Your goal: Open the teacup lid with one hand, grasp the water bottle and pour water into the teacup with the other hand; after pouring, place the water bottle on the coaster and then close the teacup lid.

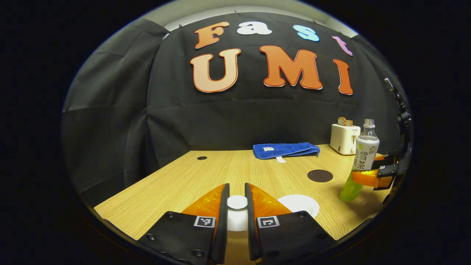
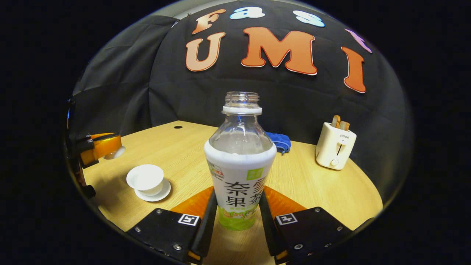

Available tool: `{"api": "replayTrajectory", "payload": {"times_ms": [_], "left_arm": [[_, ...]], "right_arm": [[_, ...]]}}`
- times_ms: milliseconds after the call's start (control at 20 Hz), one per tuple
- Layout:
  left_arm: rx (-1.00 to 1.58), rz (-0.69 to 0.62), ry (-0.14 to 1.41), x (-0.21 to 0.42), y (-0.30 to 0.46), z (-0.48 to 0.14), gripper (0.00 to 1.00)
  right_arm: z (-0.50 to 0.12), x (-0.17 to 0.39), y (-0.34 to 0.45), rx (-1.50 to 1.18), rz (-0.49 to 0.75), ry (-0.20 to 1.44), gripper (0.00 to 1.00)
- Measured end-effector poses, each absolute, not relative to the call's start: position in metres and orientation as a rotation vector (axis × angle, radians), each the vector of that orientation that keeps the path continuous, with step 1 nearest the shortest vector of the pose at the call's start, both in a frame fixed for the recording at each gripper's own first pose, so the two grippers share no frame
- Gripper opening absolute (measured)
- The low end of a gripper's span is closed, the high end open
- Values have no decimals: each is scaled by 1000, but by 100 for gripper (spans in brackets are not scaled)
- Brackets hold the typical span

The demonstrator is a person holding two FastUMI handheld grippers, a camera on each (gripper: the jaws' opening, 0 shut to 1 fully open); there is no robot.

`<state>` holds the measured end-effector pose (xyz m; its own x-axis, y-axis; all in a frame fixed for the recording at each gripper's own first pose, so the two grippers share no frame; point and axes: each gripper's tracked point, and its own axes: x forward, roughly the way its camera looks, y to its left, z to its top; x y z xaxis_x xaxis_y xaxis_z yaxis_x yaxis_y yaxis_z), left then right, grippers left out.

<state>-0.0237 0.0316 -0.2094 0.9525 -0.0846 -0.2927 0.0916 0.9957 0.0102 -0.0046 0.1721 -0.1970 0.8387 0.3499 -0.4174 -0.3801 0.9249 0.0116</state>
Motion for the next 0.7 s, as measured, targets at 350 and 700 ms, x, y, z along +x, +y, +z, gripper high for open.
{"api": "replayTrajectory", "payload": {"times_ms": [350, 700], "left_arm": [[25, -65, 303, -28, 48, -211, 27], [43, -43, 308, -33, 66, -209, 27]], "right_arm": [[-174, 10, 163, -421, 367, 335, 60], [-158, 16, 176, -739, 378, 248, 59]]}}
